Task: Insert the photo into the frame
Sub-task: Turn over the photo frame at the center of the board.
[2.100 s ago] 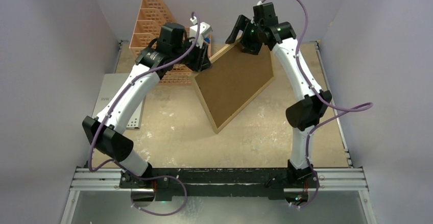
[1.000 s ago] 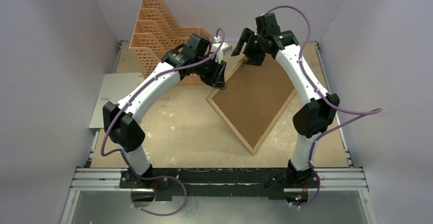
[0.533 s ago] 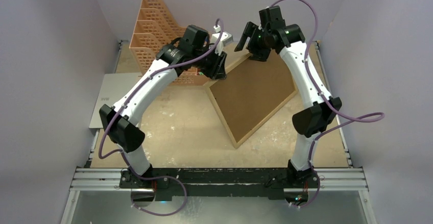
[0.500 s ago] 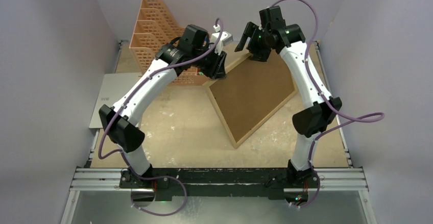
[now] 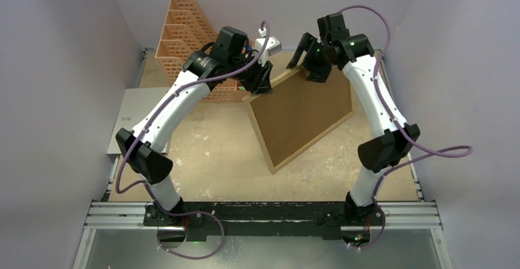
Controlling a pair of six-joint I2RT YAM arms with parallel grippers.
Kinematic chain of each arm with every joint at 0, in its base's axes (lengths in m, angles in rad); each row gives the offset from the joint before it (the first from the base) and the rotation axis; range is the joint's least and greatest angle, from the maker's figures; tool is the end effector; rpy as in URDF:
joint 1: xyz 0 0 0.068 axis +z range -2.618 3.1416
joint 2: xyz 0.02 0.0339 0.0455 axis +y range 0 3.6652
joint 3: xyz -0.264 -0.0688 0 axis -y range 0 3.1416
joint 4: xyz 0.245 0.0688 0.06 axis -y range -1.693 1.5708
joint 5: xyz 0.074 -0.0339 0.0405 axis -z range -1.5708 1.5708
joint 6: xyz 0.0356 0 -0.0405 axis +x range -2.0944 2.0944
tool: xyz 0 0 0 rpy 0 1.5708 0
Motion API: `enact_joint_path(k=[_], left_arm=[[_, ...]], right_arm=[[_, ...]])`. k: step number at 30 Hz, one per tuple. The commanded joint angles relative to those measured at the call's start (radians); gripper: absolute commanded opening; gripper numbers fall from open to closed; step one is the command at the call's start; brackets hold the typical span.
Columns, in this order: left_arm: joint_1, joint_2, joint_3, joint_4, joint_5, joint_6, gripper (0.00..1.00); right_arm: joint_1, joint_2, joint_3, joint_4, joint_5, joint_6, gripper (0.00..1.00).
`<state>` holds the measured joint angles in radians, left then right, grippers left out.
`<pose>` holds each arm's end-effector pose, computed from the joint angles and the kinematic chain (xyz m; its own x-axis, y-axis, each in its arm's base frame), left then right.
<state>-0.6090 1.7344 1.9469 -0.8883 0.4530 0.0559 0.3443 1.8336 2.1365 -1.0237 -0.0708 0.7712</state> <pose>0.2967 -0.2259 0.4180 -0.4679 0.3876 -0.7943 0.8219 0.5213 -0.2298 0.3633 0.1329 0.4265 -0.7150 0.4822 -0.5062 0.1557 0.8157 0.5571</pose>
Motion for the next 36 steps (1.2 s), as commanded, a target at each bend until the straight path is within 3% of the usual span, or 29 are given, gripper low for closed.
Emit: enact_joint_path(k=[1,14,16,19,21,24,28,31,36], left_arm=[[-0.004,-0.098,0.067,0.076,0.113,0.090,0.00],[-0.007,-0.130,0.031,0.058,0.224,0.161,0.00],[-0.007,-0.131,0.023,0.052,0.231,0.155,0.09],[-0.006,-0.137,-0.009,0.042,0.231,0.143,0.32],[-0.015,-0.116,0.000,-0.034,0.159,0.132,0.41],[-0.023,-0.092,-0.004,-0.149,0.047,0.140,0.44],[-0.027,-0.127,-0.072,-0.135,0.096,0.160,0.47],[-0.031,-0.137,-0.063,-0.122,0.133,0.169,0.41],[-0.038,-0.136,-0.059,-0.088,0.140,0.170,0.03]], right_arm=[[-0.016,-0.117,-0.112,-0.033,-0.034,0.051,0.81],[-0.136,-0.274,-0.309,-0.037,-0.197,0.020,0.71],[-0.137,-0.285,-0.315,-0.035,-0.198,0.012,0.66],[-0.137,-0.305,-0.335,-0.034,-0.193,0.000,0.60],[-0.137,-0.320,-0.346,-0.034,-0.196,-0.004,0.58],[-0.137,-0.361,-0.393,-0.007,-0.210,-0.012,0.56],[-0.137,-0.423,-0.502,0.056,-0.240,0.020,0.54],[-0.137,-0.411,-0.495,0.033,-0.226,0.006,0.54],[-0.137,-0.384,-0.462,0.068,-0.203,0.013,0.69]])
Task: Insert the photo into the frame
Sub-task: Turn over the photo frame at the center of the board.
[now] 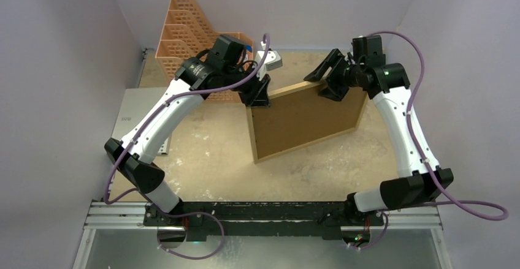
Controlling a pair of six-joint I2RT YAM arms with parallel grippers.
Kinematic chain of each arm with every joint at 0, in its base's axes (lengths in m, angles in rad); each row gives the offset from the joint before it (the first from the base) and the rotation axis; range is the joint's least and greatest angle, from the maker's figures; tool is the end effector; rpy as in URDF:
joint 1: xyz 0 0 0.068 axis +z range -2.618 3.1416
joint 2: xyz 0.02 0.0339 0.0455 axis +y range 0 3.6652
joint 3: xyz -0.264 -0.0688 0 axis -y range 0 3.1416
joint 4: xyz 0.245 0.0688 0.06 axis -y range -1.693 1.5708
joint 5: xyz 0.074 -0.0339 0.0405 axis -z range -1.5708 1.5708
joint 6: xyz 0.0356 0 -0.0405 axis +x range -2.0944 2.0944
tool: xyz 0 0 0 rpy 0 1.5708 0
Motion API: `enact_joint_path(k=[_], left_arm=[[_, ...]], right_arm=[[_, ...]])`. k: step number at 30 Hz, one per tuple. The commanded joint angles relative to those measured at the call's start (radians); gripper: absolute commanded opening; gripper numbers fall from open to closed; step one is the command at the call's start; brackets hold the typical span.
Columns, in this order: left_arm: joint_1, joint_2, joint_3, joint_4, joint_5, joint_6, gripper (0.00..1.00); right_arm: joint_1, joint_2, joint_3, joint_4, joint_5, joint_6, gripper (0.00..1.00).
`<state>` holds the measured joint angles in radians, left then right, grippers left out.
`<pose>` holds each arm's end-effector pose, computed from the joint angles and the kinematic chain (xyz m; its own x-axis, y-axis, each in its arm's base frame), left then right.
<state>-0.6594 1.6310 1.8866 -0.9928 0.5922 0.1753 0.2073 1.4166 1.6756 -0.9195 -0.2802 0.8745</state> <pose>0.2521 -0.2206 0.4274 -0.3775 0.4757 -0.7944 0.9148 0.3246 -0.2404 0.2782 0.0686 0.4287 -0.7008 0.6060 -0.3763 0.1967 0.6712 0.7147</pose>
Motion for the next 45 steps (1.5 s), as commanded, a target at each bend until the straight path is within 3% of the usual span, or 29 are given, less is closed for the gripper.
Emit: enact_joint_path(k=[1,8,16,26,32,34,36,39,45], left_arm=[[0.012,-0.034,-0.001,0.023,-0.010,0.051,0.00],[0.011,-0.155,-0.115,0.287,-0.319,-0.036,0.00],[0.011,-0.233,-0.207,0.437,-0.506,-0.078,0.00],[0.011,-0.232,-0.262,0.480,-0.338,-0.086,0.00],[0.012,-0.230,-0.309,0.508,-0.274,-0.132,0.00],[0.011,-0.230,-0.318,0.513,-0.261,-0.132,0.10],[0.011,-0.228,-0.326,0.510,-0.240,-0.122,0.29],[0.011,-0.222,-0.335,0.505,-0.200,-0.104,0.47],[0.012,-0.215,-0.341,0.506,-0.135,-0.098,0.73]], right_arm=[[0.000,0.037,0.007,-0.020,0.006,-0.084,0.72],[0.000,0.085,0.096,0.090,-0.035,-0.072,0.84],[0.002,0.142,0.167,0.214,-0.065,-0.040,0.85],[0.015,0.291,0.313,0.154,-0.018,-0.039,0.85],[0.015,0.310,0.277,0.218,-0.034,0.043,0.77],[0.015,0.329,0.294,0.182,-0.016,0.042,0.76],[0.015,0.333,0.303,0.143,-0.015,0.035,0.76],[0.015,0.340,0.314,0.114,0.006,0.015,0.73],[0.009,0.342,0.309,0.080,0.025,-0.008,0.61]])
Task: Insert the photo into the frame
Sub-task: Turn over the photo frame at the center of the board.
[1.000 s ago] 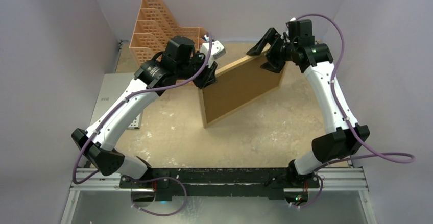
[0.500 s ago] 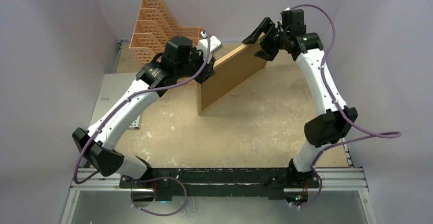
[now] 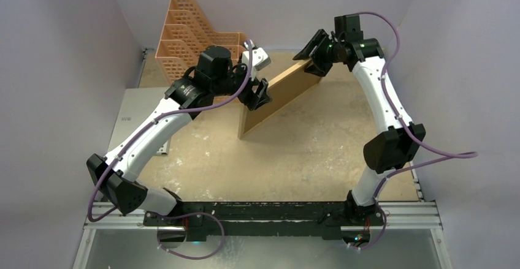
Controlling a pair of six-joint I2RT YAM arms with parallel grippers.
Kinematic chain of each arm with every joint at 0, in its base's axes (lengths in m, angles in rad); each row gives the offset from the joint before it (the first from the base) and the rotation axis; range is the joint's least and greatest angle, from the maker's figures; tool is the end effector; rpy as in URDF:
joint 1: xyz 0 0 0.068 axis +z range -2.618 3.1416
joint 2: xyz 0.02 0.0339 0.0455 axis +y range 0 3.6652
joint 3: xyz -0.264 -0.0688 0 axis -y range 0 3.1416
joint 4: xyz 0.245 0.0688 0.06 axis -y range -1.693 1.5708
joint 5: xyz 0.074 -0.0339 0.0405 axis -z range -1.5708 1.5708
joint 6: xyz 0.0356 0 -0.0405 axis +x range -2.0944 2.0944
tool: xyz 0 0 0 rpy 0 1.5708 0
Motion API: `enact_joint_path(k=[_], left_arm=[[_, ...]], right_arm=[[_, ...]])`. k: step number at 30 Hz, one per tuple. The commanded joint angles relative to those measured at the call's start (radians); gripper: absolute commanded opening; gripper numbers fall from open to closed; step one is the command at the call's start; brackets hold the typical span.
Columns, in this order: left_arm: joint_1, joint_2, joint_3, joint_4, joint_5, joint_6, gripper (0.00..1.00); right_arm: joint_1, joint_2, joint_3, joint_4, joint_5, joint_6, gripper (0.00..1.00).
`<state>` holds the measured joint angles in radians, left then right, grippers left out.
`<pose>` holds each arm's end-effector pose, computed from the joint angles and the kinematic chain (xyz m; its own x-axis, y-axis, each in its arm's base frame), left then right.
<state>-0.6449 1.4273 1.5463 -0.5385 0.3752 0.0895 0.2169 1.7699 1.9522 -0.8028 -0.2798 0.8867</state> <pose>0.2449 -0.2005 0.4198 -0.2503 0.2923 -0.9230 0.8526 0.5183 -0.0670 0.3791 0.0936 0.4128 -0.6892 0.6108 -0.3897 0.1707 0.6596 0.7320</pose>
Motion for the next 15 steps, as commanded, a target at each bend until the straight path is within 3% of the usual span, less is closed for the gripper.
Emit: enact_joint_path(k=[1,7,11,15], left_arm=[[-0.002,-0.011,0.003,0.058,0.090,-0.018,0.76],[0.003,0.009,0.099,0.136,0.140,-0.149,0.81],[0.004,0.021,0.122,0.306,0.266,-0.307,0.81],[0.004,0.049,0.089,0.368,0.208,-0.369,0.81]], right_arm=[[-0.005,-0.018,0.025,-0.038,0.030,-0.025,0.59],[-0.081,-0.070,-0.100,0.069,-0.048,-0.090,0.45],[-0.156,-0.079,-0.193,0.151,-0.158,-0.205,0.45],[-0.214,-0.079,-0.309,0.270,-0.267,-0.328,0.48]])
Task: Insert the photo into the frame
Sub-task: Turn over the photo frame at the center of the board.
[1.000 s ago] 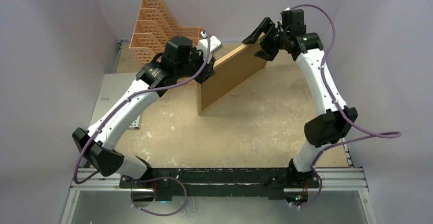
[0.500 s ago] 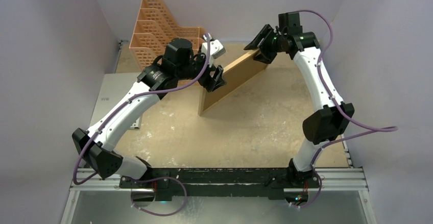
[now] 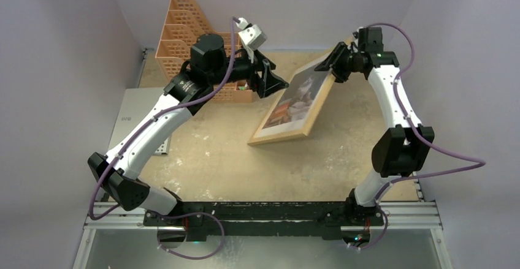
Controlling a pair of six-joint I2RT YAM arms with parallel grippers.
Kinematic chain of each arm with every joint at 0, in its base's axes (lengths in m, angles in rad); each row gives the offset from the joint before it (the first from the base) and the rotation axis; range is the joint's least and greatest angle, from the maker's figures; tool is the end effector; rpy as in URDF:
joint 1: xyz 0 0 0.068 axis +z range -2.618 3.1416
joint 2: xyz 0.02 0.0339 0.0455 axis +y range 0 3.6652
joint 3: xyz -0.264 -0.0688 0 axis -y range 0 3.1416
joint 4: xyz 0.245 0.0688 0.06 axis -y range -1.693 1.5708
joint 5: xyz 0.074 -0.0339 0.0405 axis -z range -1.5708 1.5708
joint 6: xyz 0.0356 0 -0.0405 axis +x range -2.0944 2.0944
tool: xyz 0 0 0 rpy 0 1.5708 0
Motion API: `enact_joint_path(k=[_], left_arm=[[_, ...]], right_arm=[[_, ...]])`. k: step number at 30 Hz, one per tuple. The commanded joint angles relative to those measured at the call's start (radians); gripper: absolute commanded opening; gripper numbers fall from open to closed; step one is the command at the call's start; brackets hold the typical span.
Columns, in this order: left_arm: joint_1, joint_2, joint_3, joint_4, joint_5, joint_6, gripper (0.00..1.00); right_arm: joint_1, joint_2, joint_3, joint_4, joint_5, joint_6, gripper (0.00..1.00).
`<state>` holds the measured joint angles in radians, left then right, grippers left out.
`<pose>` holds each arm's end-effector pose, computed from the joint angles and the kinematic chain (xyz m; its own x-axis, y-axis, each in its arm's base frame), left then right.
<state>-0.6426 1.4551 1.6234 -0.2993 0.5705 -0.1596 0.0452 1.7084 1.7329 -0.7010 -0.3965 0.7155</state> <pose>0.2479 -0.2096 0.4623 -0.2515 0.0212 -0.9676 0.9045 0.3608 -0.2272 0.3820 0.0310 0.3741 -0.6967 0.5742 -0.4299 0.1518 0.7038 0.6940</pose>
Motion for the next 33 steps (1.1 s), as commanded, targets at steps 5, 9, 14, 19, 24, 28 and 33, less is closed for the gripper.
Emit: enact_joint_path(k=[5,9,14,19,24,28,33], left_arm=[[0.015,0.101,0.072,0.005,-0.122,-0.148,0.81],[0.056,0.154,0.086,-0.058,-0.119,-0.173,0.80],[0.119,0.189,0.010,-0.059,-0.125,-0.205,0.79],[0.133,0.211,-0.065,-0.104,-0.234,-0.169,0.78],[0.135,0.226,-0.154,-0.102,-0.301,-0.161,0.78],[0.136,0.221,-0.227,-0.058,-0.338,-0.169,0.78],[0.139,0.225,-0.283,-0.035,-0.412,-0.179,0.78]], right_arm=[[-0.138,0.021,-0.246,0.456,-0.450,-0.231,0.47],[-0.147,0.018,-0.345,0.721,-0.457,-0.133,0.49],[-0.185,0.096,-0.333,0.704,-0.448,-0.217,0.51],[-0.207,0.141,-0.348,0.711,-0.428,-0.262,0.54],[-0.208,0.162,-0.395,0.704,-0.329,-0.297,0.63],[-0.208,0.188,-0.429,0.704,-0.217,-0.309,0.67],[-0.207,0.225,-0.434,0.686,-0.097,-0.314,0.69]])
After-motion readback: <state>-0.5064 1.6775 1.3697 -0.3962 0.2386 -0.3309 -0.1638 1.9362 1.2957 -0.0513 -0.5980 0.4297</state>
